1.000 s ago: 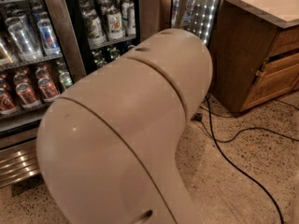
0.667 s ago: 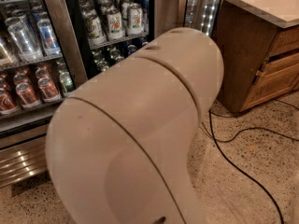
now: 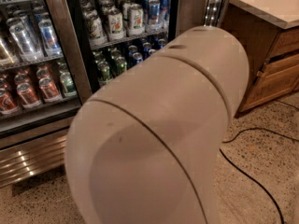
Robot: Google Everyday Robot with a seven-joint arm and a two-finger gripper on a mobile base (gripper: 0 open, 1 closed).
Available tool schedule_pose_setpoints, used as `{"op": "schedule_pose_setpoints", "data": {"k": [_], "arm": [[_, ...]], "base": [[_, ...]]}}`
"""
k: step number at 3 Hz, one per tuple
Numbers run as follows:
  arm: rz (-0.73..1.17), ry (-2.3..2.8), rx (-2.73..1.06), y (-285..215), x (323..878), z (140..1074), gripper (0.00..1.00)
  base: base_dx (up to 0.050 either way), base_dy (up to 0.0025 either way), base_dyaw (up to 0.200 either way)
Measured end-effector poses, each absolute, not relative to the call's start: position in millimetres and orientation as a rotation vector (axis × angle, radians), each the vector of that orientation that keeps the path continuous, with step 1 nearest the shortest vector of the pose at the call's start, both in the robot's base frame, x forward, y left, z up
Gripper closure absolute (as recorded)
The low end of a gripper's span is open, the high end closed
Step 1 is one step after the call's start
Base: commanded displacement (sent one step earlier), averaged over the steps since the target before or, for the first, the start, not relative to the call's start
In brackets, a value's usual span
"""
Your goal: Open right fridge door
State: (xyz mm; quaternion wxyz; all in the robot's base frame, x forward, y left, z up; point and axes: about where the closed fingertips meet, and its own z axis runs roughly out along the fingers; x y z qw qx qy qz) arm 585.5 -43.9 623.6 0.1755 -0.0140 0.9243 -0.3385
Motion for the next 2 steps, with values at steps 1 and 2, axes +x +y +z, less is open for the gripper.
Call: {"op": "schedule_pose_setpoints", "data": {"k": [1, 2], "arm": [[-0.959, 2.618, -0.040, -44.0, 585.5, 623.6, 1.00], [-0.981, 2.642, -0.071, -52.2, 585.8, 619.7, 1.00]], "base": [[0.000, 0.00000, 0.000], [0.000, 0.00000, 0.000]]}}
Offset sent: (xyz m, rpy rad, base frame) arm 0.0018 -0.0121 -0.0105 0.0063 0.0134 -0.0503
